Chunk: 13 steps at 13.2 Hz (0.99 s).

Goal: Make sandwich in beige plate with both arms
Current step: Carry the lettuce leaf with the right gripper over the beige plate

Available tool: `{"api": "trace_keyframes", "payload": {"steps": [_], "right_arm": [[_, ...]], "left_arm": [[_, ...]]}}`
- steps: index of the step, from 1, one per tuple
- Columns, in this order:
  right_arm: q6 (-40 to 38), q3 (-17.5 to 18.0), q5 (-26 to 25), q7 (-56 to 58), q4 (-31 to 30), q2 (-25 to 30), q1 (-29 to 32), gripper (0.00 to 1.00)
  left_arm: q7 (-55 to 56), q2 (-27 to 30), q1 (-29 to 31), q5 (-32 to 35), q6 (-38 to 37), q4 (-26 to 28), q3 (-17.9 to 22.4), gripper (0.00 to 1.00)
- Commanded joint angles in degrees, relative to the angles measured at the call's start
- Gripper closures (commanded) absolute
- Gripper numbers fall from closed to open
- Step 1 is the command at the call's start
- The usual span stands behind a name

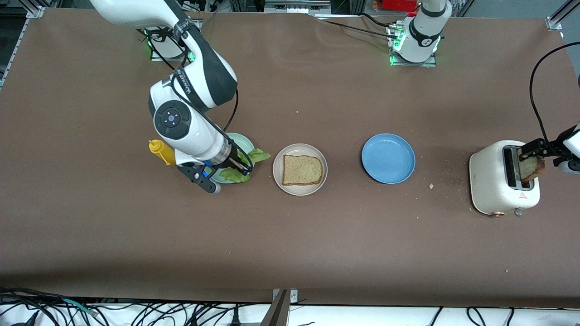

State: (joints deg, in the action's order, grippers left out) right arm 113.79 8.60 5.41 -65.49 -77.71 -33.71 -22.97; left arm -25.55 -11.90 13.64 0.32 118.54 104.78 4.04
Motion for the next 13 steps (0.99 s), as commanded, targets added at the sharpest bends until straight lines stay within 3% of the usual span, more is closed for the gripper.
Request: {"api": "trace_keyframes", "payload": {"steps": [1,6,13], "right_arm": [[5.38,2.12,-1.98,-8.83,-0.51,-3.02,-1.10,1.00],[16.89,2.04,-1.89,-26.33,0.54,-8.91,-6.20,1.00],[25.59,-1.82,-1.89,-36.53,7.04,-17.87,-11.13,1.00]], "left_arm": [[-0.46,0.74,0.43,-0.76,-0.50,0.34,-0.35,0.00],[-0.46,0.74,0.43,-0.85,-0.50,0.34,-0.35,0.00],[-0.46,0.83,0.43,-0.85,-0.59,0.42,-0.35,0.00]]}}
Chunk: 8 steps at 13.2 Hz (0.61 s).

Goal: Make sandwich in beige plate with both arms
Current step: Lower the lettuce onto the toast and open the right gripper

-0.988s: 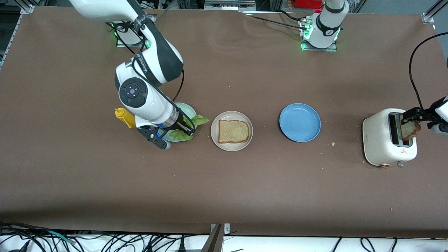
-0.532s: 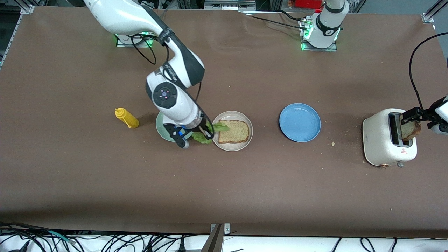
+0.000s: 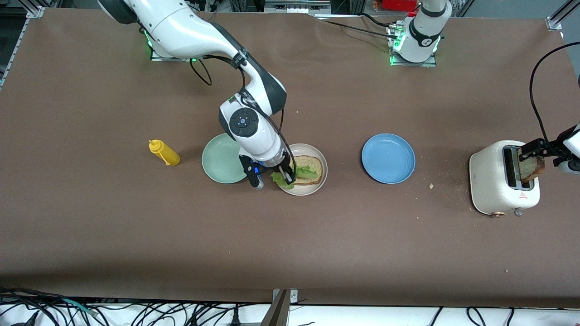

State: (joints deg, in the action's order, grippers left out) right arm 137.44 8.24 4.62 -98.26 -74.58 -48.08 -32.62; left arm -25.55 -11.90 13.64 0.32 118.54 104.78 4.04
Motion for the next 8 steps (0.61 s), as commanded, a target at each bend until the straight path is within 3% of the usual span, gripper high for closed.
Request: {"api": "trace_keyframes", "payload": {"steps": [1,8], "right_arm": [[3.00,-1.82,-1.11,-5.17,4.79,-4.99,-1.91,1.00],[2.75,-1.65,-1.02,-9.14,5.24,-6.68,-3.76,1.00]], "left_arm": [[-0.46,0.83,0.43,-0.85,-0.59,0.42,-0.35,0.00],[-0.55,0.74,0.69,-0.76,-0.59,0.42,-0.35,0.00]]}}
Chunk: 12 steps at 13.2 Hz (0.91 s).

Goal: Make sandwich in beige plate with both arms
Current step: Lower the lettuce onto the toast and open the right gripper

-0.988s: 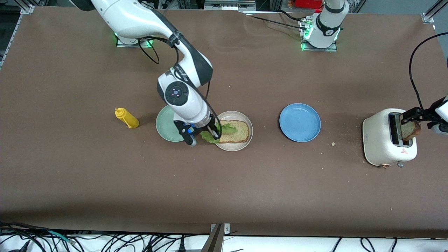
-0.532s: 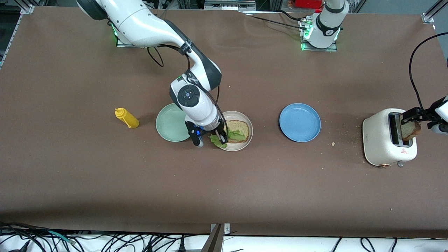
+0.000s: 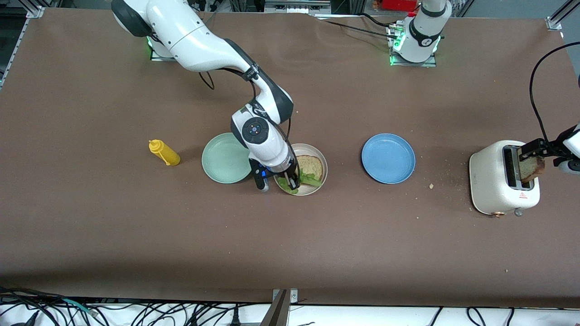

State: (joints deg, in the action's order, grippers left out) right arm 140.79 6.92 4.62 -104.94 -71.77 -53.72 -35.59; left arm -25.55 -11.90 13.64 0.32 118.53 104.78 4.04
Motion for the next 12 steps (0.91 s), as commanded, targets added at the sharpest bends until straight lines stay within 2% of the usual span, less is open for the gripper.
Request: {"api": "trace_keyframes", "payload": {"steps": [1,4,8,10,11,12], "right_arm": [[-1.21,-0.24,-1.10,-3.25,2.51,-0.77,-0.80,1.00],[-7.61,-0.24,-1.11,-3.43,5.05,-0.24,-0.80,1.00],[-14.65,0.02,-1.02,-4.83,5.32,-0.16,-1.59,1.00],[-13.97,0.11,-1.10,-4.66,5.41,-0.59,-1.68,1.00],[-12.22,0.03,-1.19,-4.58,5.33,-1.12,-1.68,1.00],[-11.33,0.03,-1.19,-4.57,5.32,-1.56,-1.68,0.98]], "left_arm": [[-1.07,0.74,0.94,-0.76,-0.58,0.42,-0.26,0.00],[-1.34,-0.04,2.26,-0.76,-0.58,1.04,-0.26,0.00],[-1.34,-1.98,3.93,-0.58,-0.41,1.39,-0.18,0.00],[-1.34,-2.69,4.46,-0.14,-0.58,1.48,-0.18,0.02],[-1.17,-2.78,4.55,-0.14,-0.67,1.91,-0.18,0.19],[-1.17,-3.04,4.55,0.03,-1.19,2.00,-0.18,0.69]]}}
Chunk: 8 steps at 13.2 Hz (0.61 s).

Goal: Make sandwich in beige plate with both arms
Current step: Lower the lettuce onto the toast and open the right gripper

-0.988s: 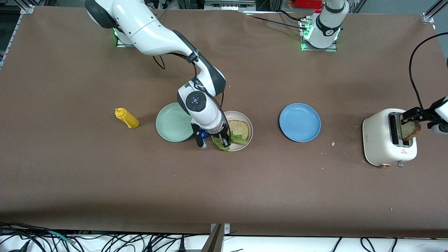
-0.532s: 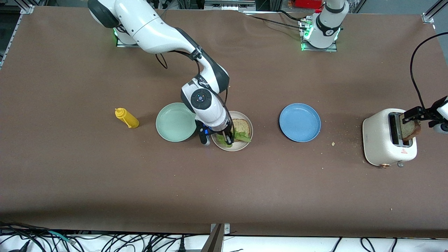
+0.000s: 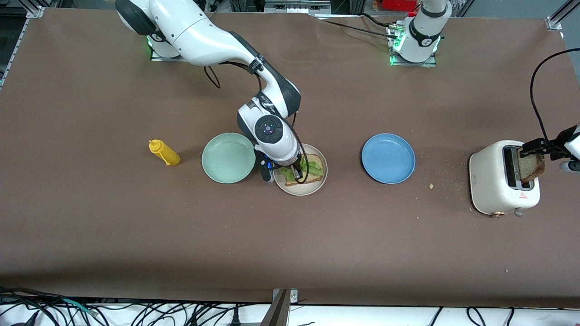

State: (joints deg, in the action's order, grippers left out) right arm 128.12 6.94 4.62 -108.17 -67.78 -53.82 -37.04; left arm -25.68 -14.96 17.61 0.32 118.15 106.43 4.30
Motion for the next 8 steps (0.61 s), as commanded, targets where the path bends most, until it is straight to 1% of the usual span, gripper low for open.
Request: {"api": "trace_keyframes", "payload": {"steps": [1,2,3,4,5,6,7,8], "right_arm": [[1.35,0.01,-1.19,-1.34,1.34,-1.37,-0.23,0.65],[1.00,0.01,-1.19,-1.42,1.34,-1.11,-0.23,0.47],[0.82,0.01,-1.37,-1.42,1.42,-0.94,-0.32,0.40],[0.56,-0.08,-1.37,-1.42,1.43,-0.50,-0.23,0.26],[0.03,-0.17,-1.37,-1.16,1.43,0.20,-0.14,0.12],[-1.89,-0.25,-1.46,-0.73,1.43,1.69,0.12,0.01],[-4.25,-0.26,-2.50,0.24,1.43,3.44,0.47,0.01],[-7.59,-0.17,-2.68,1.81,1.43,5.29,0.82,0.01]], "left_arm": [[-0.96,-0.15,0.49,0.64,-2.47,-0.08,-0.43,0.83],[-1.04,-0.15,0.41,0.74,-3.71,-0.26,-0.43,0.96],[-0.87,-0.07,0.49,0.74,-6.16,-0.87,-0.43,1.00],[-0.52,-0.07,0.41,0.65,-8.01,-1.48,-0.43,1.00],[-0.43,-0.07,0.41,0.65,-8.29,-1.58,-0.52,1.00],[-0.78,-0.07,0.14,0.65,-8.29,-1.84,-0.52,1.00],[-0.78,0.02,0.06,0.74,-8.99,-2.45,-0.60,1.00],[-0.78,0.02,-0.21,0.74,-11.43,-3.93,-0.60,1.00]]}}
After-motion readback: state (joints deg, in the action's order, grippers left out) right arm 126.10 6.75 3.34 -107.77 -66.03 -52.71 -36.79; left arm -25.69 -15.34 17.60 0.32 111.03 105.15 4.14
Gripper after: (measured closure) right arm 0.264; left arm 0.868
